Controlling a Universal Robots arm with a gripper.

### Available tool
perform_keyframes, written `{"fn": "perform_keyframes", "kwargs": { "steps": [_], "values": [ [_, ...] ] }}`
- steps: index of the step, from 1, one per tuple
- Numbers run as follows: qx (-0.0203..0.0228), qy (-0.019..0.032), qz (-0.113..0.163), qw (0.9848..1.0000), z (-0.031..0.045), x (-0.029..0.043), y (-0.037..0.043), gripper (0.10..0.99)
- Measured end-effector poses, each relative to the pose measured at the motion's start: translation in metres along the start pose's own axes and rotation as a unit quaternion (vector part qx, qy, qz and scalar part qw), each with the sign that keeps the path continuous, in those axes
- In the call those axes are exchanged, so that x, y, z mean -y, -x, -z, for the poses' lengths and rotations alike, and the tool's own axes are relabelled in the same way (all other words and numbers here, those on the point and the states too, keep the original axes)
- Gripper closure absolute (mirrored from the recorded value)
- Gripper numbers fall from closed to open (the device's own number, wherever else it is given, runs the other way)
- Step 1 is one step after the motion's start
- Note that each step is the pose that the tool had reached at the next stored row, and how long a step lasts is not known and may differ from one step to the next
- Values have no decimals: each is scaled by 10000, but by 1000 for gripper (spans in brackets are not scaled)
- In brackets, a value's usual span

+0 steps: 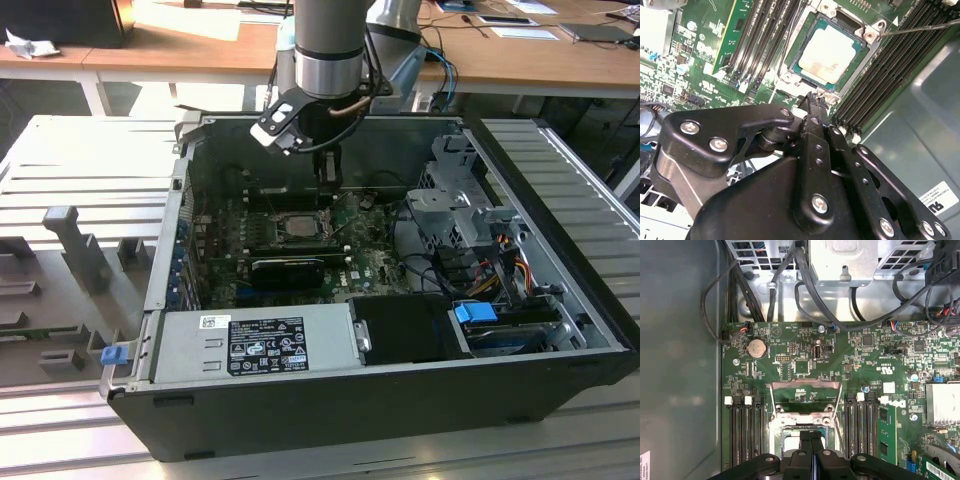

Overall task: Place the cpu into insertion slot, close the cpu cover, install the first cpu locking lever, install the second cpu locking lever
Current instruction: 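Close the cpu cover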

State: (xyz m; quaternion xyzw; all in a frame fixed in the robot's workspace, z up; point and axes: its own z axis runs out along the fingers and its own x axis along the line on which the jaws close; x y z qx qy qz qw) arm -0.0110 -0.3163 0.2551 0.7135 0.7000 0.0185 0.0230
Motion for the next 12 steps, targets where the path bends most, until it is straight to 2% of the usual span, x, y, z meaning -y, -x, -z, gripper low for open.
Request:
{"fn": "perform_keyframes", "kwargs": {
  "steps": [2, 3, 8, 12],
  "values": [
    [0, 0, -1, 10000, 17, -3, 0, 980],
    [0, 0, 0, 10000, 49, -5, 0, 980],
    [1, 0, 0, 10000, 56, -45, -1, 980],
    [4, -1, 0, 10000, 68, -124, -2, 980]
  ]
}}
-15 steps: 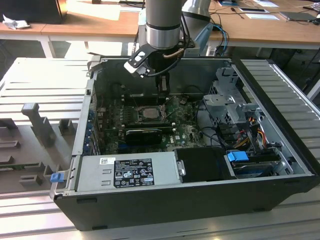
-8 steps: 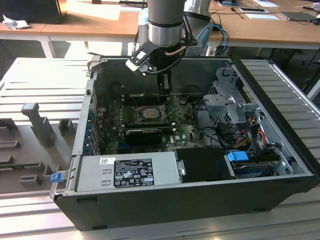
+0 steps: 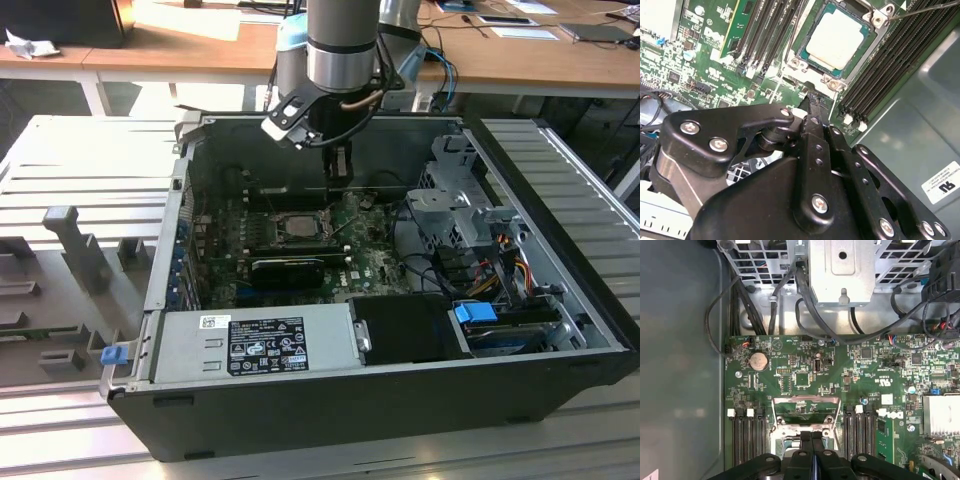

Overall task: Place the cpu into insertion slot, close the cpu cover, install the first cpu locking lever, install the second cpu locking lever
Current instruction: 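Close the cpu cover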

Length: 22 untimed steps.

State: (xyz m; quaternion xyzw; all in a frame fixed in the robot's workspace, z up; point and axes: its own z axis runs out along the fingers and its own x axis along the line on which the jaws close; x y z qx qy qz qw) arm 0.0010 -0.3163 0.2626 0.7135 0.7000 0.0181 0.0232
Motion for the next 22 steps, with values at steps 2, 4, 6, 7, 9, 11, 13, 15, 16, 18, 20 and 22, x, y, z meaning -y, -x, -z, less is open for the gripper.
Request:
{"fn": "perform_keyframes", "kwargs": {
  "steps": [2, 4, 6, 7, 9, 11, 13, 15, 16, 18, 20, 22],
  "values": [
    [-2, 1, 0, 10000, 31, -5, 0, 980],
    [-3, 2, 0, 10000, 36, -39, -2, 980],
    [-1, 1, 0, 10000, 36, -89, -2, 980],
    [-1, 1, 0, 10000, 36, -110, -3, 980],
    [-1, 1, 0, 10000, 34, -133, -3, 980],
    [-1, 1, 0, 10000, 31, -184, -4, 980],
    [-1, 1, 0, 10000, 30, -207, -5, 980],
    [-1, 1, 0, 10000, 28, -232, -5, 980],
    [-1, 1, 0, 10000, 27, -244, -5, 980],
    [0, 1, 0, 10000, 27, -260, -6, 980],
    [-1, 1, 0, 10000, 24, -296, -6, 980],
    [-1, 0, -1, 10000, 22, -338, -7, 980]
  ]
}}
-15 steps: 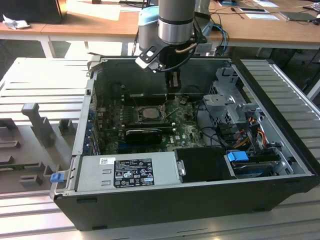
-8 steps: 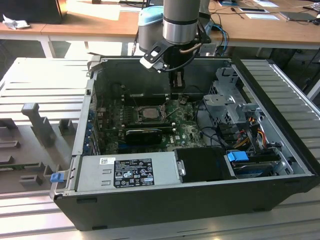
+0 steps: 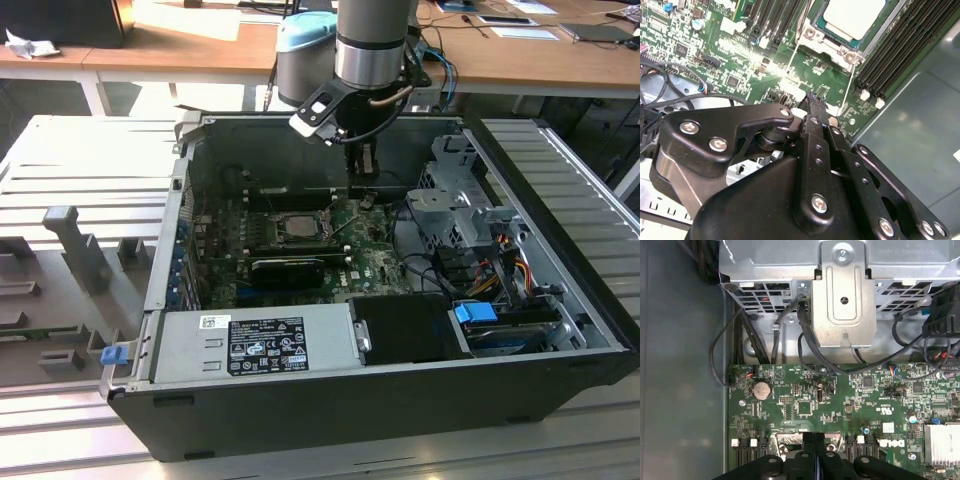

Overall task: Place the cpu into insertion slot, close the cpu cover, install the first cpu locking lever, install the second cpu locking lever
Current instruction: 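Close the cpu cover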

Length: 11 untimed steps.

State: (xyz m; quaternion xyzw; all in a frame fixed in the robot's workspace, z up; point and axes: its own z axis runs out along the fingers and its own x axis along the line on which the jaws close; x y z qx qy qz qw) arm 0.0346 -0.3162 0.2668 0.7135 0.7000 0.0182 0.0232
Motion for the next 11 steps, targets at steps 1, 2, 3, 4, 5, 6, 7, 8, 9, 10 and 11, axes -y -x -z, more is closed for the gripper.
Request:
{"fn": "perform_keyframes", "kwargs": {
  "steps": [1, 2, 3, 4, 5, 6, 7, 8, 9, 10, 11],
  "values": [
    [0, 0, 1, 10000, -1, -13, -1, 980],
    [0, 0, 1, 10000, -2, -34, -1, 980],
    [0, -1, 1, 10000, -4, -65, -2, 980],
    [0, -1, 1, 10000, -5, -87, -2, 980],
    [0, -1, 1, 10000, -6, -98, -2, 980],
    [0, -1, 1, 10000, -6, -108, -3, 980],
    [1, -2, 1, 10000, -7, -121, -3, 980],
    [0, -1, 1, 10000, -9, -144, -3, 980],
    [0, -1, 1, 10000, -9, -155, -3, 980],
    [0, -2, 0, 10000, -10, -166, -3, 980],
    [0, -1, 0, 10000, -12, -180, -4, 980]
  ]
}}
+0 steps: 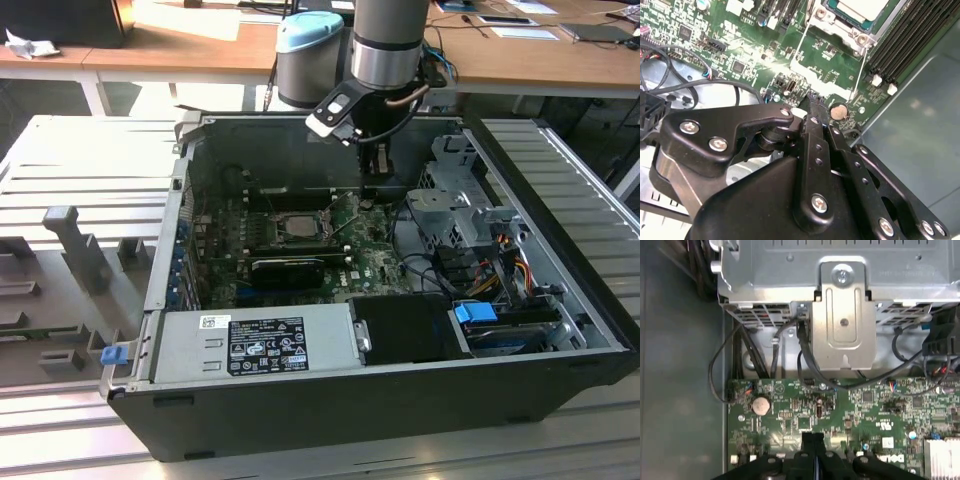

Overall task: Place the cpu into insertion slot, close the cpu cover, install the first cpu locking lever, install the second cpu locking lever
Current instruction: 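Close the cpu cover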

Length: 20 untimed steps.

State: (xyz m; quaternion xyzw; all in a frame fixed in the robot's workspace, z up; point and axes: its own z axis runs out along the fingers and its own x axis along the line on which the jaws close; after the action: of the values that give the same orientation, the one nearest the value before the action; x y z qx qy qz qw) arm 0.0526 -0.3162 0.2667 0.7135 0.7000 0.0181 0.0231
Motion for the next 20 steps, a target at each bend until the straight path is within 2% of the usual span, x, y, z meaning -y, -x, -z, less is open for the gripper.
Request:
{"fn": "perform_keyframes", "kwargs": {
  "steps": [11, 16, 18, 20],
  "values": [
    [2, 0, 0, 10000, -99, -18, -1, 980],
    [3, -2, 0, 10000, -181, -19, -2, 980],
    [-3, -24, 1, 10000, -185, -20, -1, 980],
    [-28, -61, -2, 10000, -187, -17, -2, 980]
  ]
}}
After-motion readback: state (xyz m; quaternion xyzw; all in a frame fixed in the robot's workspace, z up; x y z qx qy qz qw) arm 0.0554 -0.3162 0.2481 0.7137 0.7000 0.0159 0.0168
